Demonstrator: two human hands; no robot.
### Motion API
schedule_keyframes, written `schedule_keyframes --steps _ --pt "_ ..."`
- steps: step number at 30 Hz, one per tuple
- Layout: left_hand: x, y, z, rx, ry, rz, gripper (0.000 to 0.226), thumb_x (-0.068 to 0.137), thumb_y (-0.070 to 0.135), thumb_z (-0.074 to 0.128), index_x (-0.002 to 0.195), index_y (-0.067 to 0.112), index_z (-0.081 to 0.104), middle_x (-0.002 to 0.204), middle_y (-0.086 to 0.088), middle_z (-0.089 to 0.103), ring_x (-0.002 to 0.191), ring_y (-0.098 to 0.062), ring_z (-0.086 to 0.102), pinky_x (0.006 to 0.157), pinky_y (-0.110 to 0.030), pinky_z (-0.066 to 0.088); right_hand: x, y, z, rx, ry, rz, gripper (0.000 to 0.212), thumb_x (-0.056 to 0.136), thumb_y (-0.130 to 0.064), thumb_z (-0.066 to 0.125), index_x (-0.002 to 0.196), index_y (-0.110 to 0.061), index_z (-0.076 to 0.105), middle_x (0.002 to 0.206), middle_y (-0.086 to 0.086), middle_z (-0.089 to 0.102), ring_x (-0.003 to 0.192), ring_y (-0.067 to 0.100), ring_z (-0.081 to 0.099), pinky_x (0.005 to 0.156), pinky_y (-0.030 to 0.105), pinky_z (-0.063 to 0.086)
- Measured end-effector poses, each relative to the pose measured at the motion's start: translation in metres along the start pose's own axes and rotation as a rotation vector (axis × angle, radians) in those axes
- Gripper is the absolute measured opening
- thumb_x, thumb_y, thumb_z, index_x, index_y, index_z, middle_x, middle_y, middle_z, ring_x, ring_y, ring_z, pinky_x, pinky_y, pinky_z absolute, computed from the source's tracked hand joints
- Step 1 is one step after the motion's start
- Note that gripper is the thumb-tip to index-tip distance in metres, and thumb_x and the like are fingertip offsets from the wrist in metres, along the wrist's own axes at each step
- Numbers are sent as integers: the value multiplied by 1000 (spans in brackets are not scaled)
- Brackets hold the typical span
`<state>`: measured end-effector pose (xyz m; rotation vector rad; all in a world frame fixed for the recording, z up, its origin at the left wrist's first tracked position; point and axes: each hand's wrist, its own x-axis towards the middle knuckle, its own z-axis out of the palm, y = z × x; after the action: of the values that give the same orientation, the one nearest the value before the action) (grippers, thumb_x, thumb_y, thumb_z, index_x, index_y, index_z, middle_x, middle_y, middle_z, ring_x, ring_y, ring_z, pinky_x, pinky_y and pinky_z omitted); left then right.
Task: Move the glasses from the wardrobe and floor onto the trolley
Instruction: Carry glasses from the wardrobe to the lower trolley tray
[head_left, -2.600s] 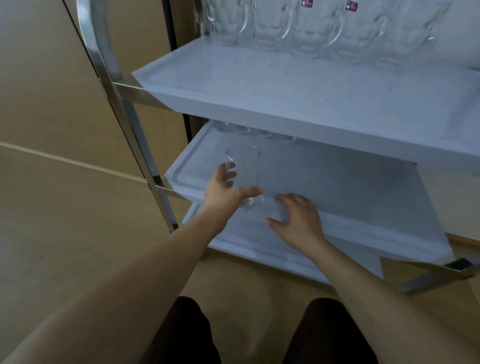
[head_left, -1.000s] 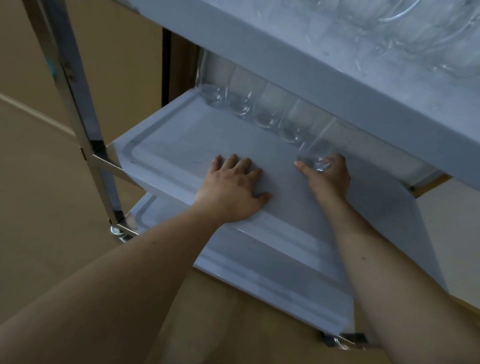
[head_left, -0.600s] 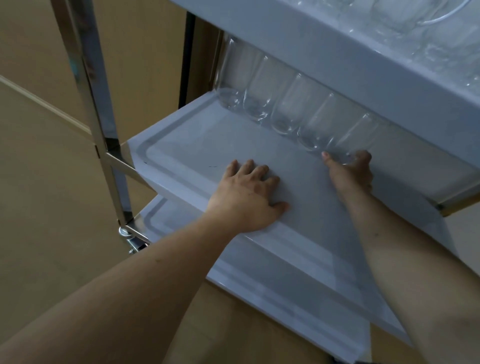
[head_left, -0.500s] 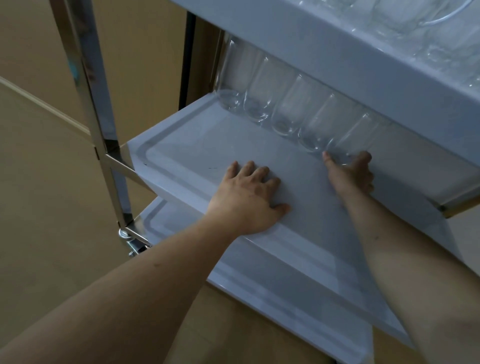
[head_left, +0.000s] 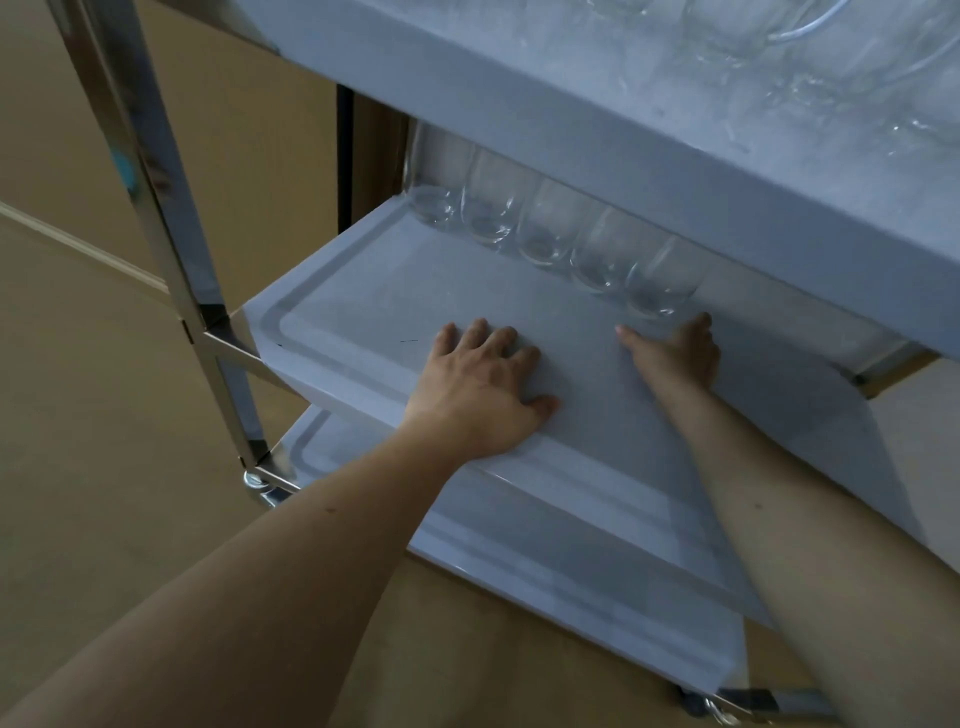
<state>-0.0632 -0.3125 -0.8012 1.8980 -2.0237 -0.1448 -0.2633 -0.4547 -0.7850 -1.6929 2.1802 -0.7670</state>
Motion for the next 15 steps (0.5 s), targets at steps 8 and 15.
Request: schedule_keyframes --steps 8,15 --pt "-1 1 -9 -22 -14 13 59 95 66 42 142 32 52 155 2 43 148 -27 25 122 -49 15 -74 27 -28 -200 -102 -263 65 91 -49 66 137 -3 56 138 21 58 131 37 49 115 41 30" --pt "-19 8 -19 5 20 22 51 95 52 54 138 26 59 147 -3 54 142 -31 37 117 -43 24 -128 44 -41 -221 -126 -299 65 96 -50 59 148 -13 48 154 14 45 146 34 31 122 34 15"
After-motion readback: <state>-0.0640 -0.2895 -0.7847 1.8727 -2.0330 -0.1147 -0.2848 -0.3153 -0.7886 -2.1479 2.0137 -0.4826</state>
